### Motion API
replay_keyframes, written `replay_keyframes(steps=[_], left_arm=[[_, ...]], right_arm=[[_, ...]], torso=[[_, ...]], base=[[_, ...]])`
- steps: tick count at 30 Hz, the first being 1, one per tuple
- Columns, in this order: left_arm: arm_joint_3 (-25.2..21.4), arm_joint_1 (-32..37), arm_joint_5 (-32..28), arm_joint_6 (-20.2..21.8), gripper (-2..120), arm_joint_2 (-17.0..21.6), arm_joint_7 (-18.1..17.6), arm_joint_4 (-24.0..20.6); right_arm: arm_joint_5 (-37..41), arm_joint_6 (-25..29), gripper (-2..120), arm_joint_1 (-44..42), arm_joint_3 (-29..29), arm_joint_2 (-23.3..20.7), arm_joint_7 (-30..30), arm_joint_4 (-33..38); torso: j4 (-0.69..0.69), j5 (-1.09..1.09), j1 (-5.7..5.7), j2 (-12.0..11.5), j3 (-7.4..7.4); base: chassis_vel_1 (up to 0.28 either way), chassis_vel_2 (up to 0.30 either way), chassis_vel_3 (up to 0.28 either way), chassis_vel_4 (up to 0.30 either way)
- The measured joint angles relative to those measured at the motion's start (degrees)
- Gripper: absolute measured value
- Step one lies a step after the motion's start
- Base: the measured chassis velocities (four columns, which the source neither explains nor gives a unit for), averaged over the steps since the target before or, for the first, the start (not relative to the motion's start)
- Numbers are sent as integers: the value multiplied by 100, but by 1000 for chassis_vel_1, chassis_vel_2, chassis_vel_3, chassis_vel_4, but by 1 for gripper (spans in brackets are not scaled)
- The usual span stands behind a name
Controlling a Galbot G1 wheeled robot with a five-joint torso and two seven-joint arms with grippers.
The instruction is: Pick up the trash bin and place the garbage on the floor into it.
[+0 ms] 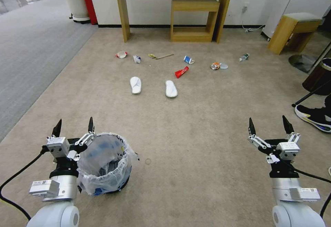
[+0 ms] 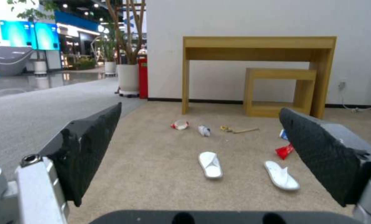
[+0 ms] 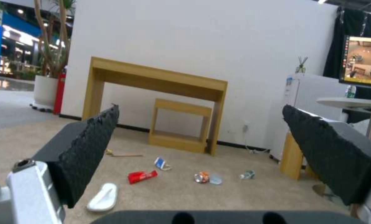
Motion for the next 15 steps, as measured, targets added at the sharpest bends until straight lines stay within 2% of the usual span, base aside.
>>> replay_keyframes(steps=[6, 15], left_arm=[[1, -25, 0, 19, 100, 25, 11, 46], [12, -30, 17, 26, 100, 41, 23, 85]], right_arm=[[-5, 0, 100, 20, -9, 4, 2, -27], [-11, -1, 100, 29, -15, 6, 16, -54]], torso=[[0, 0, 0, 0, 0], [0, -1, 0, 0, 0]], base=[[-1, 19, 2, -18], [-42, 130, 38, -131]])
